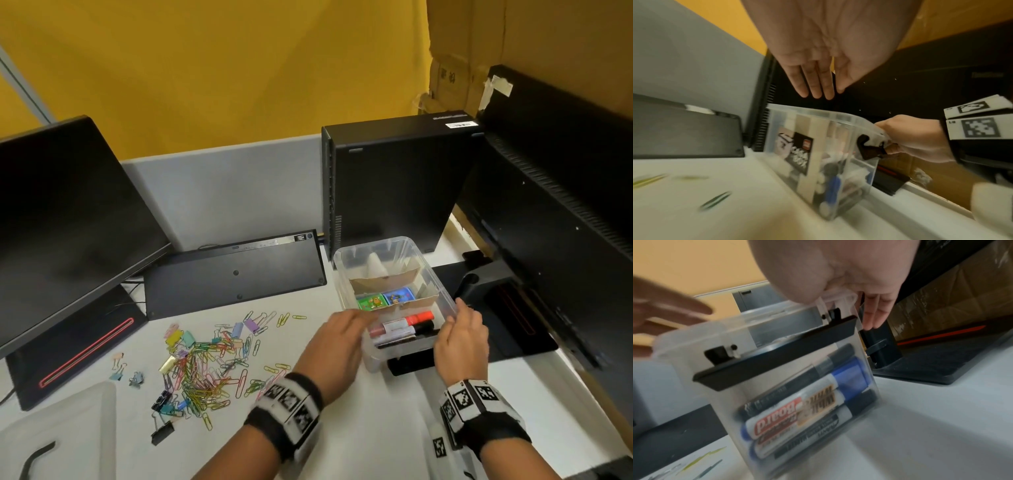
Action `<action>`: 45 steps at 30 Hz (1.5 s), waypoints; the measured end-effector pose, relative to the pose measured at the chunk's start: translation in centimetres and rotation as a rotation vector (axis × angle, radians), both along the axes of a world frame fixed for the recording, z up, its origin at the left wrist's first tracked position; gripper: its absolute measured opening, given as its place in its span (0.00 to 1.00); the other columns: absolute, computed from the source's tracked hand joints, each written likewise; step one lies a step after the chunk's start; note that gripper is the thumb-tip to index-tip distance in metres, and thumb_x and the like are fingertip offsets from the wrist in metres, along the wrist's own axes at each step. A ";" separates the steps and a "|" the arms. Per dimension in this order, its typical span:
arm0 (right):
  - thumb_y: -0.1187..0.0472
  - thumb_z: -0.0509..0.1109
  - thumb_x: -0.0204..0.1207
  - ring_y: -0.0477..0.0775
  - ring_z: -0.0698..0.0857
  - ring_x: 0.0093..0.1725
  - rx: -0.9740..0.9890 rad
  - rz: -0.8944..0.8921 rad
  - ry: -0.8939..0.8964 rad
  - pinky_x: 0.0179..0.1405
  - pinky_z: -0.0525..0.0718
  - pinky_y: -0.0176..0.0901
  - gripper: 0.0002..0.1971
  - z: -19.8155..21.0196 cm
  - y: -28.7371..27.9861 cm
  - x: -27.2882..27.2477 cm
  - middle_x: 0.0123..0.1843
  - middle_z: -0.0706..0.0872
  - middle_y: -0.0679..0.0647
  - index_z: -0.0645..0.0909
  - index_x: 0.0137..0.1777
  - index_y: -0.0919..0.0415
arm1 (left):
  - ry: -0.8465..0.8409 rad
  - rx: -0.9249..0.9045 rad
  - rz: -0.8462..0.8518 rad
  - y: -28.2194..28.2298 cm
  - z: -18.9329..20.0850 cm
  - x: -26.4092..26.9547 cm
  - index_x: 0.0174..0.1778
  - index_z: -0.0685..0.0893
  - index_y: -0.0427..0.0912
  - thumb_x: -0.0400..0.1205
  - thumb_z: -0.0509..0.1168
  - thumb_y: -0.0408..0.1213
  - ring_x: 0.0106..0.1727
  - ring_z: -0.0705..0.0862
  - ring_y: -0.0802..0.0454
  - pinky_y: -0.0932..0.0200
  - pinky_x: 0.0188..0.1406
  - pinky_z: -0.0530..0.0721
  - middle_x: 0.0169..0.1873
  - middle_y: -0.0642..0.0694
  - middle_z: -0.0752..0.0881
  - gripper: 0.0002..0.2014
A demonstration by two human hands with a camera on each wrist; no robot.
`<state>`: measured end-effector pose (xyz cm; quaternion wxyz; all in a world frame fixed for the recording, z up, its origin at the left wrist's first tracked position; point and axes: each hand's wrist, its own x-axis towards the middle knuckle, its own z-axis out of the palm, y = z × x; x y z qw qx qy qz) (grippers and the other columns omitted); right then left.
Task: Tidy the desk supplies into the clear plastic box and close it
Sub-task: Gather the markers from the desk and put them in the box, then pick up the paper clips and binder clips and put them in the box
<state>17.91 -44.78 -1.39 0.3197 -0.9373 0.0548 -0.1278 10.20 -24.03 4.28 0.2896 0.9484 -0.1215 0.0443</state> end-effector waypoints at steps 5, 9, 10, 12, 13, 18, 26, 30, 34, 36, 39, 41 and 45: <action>0.64 0.59 0.82 0.56 0.65 0.78 0.026 0.186 -0.159 0.76 0.61 0.57 0.21 2.4 2.5 -1.6 0.76 0.69 0.54 0.67 0.74 0.58 | 0.076 0.045 0.236 7.3 -2.9 -6.2 0.74 0.67 0.56 0.85 0.55 0.38 0.68 0.66 0.64 0.64 0.73 0.66 0.68 0.58 0.71 0.21; 0.60 0.56 0.81 0.53 0.66 0.78 0.045 0.518 -0.261 0.76 0.67 0.57 0.17 3.3 7.2 -3.7 0.72 0.74 0.51 0.73 0.68 0.57 | 0.185 0.108 0.436 12.5 -4.6 -8.7 0.74 0.69 0.54 0.85 0.55 0.41 0.71 0.67 0.59 0.63 0.73 0.65 0.70 0.56 0.72 0.19; 0.58 0.54 0.80 0.52 0.67 0.77 0.021 0.591 -0.276 0.76 0.68 0.55 0.17 3.3 8.7 -4.2 0.71 0.75 0.51 0.76 0.66 0.58 | 0.202 0.136 0.469 13.6 -4.9 -8.8 0.74 0.70 0.53 0.86 0.55 0.41 0.71 0.68 0.57 0.62 0.73 0.66 0.70 0.55 0.73 0.19; 0.58 0.54 0.80 0.50 0.69 0.76 -0.009 0.720 -0.283 0.76 0.66 0.46 0.16 3.1 11.7 -5.0 0.69 0.77 0.49 0.78 0.63 0.57 | 0.226 0.195 0.514 15.4 -5.5 -8.4 0.74 0.71 0.51 0.86 0.55 0.43 0.72 0.68 0.54 0.60 0.73 0.65 0.71 0.53 0.73 0.19; 0.59 0.55 0.80 0.48 0.70 0.75 -0.009 0.769 -0.276 0.76 0.66 0.42 0.16 2.8 13.2 -5.2 0.67 0.78 0.48 0.79 0.62 0.56 | 0.236 0.220 0.525 16.2 -5.7 -8.0 0.74 0.71 0.51 0.85 0.55 0.43 0.72 0.69 0.53 0.59 0.73 0.66 0.71 0.53 0.74 0.19; 0.56 0.51 0.79 0.48 0.75 0.69 -0.091 0.942 -0.142 0.66 0.78 0.41 0.18 0.9 20.3 -4.1 0.64 0.80 0.48 0.79 0.62 0.56 | 0.275 0.333 0.502 19.1 -6.3 -4.8 0.74 0.70 0.48 0.85 0.55 0.42 0.70 0.70 0.50 0.57 0.69 0.72 0.71 0.50 0.73 0.20; 0.61 0.57 0.83 0.52 0.75 0.66 -0.450 1.080 0.143 0.59 0.78 0.42 0.16 -2.3 28.1 0.2 0.70 0.75 0.51 0.72 0.70 0.57 | 0.366 0.330 0.418 21.0 -7.9 0.1 0.77 0.65 0.45 0.84 0.58 0.34 0.70 0.72 0.47 0.51 0.66 0.77 0.73 0.46 0.72 0.24; 0.60 0.59 0.83 0.55 0.73 0.68 -0.564 1.142 0.200 0.62 0.79 0.47 0.20 -4.1 29.2 0.9 0.72 0.73 0.53 0.69 0.75 0.56 | 0.403 0.340 0.415 21.6 -8.6 0.7 0.71 0.73 0.44 0.84 0.58 0.35 0.65 0.74 0.46 0.50 0.59 0.81 0.67 0.45 0.75 0.19; 0.60 0.61 0.81 0.55 0.76 0.63 -0.521 1.114 0.121 0.57 0.79 0.44 0.17 -4.9 29.3 1.0 0.64 0.78 0.52 0.74 0.69 0.56 | 0.355 0.309 0.435 22.0 -9.0 0.4 0.69 0.74 0.45 0.83 0.60 0.39 0.64 0.74 0.47 0.52 0.58 0.79 0.65 0.46 0.75 0.18; 0.58 0.64 0.80 0.54 0.77 0.60 -0.445 1.074 0.113 0.58 0.78 0.43 0.15 -5.1 29.1 0.9 0.61 0.79 0.51 0.76 0.65 0.56 | 0.302 0.246 0.463 22.3 -8.8 -0.1 0.70 0.73 0.46 0.83 0.60 0.43 0.66 0.72 0.49 0.54 0.62 0.77 0.66 0.48 0.75 0.19; 0.56 0.69 0.77 0.46 0.77 0.58 -0.143 0.933 0.240 0.60 0.77 0.37 0.15 -4.4 28.3 0.4 0.58 0.79 0.47 0.76 0.62 0.54 | 0.246 -0.048 0.590 22.9 -7.7 -1.6 0.66 0.75 0.49 0.82 0.63 0.45 0.65 0.71 0.54 0.58 0.65 0.73 0.63 0.52 0.77 0.17; 0.60 0.73 0.74 0.44 0.80 0.53 0.132 0.842 0.336 0.55 0.78 0.33 0.16 -3.5 27.7 -0.2 0.53 0.81 0.45 0.75 0.60 0.52 | 0.244 -0.307 0.669 23.7 -7.0 -2.9 0.59 0.78 0.51 0.80 0.65 0.45 0.61 0.75 0.56 0.56 0.64 0.77 0.58 0.54 0.80 0.12; 0.65 0.65 0.78 0.48 0.80 0.41 0.397 0.773 0.557 0.47 0.80 0.40 0.11 -3.2 27.2 -0.9 0.41 0.80 0.49 0.75 0.55 0.50 | 0.258 -0.652 0.791 25.9 -6.0 -5.5 0.56 0.75 0.48 0.80 0.67 0.39 0.55 0.82 0.55 0.55 0.62 0.82 0.52 0.51 0.83 0.11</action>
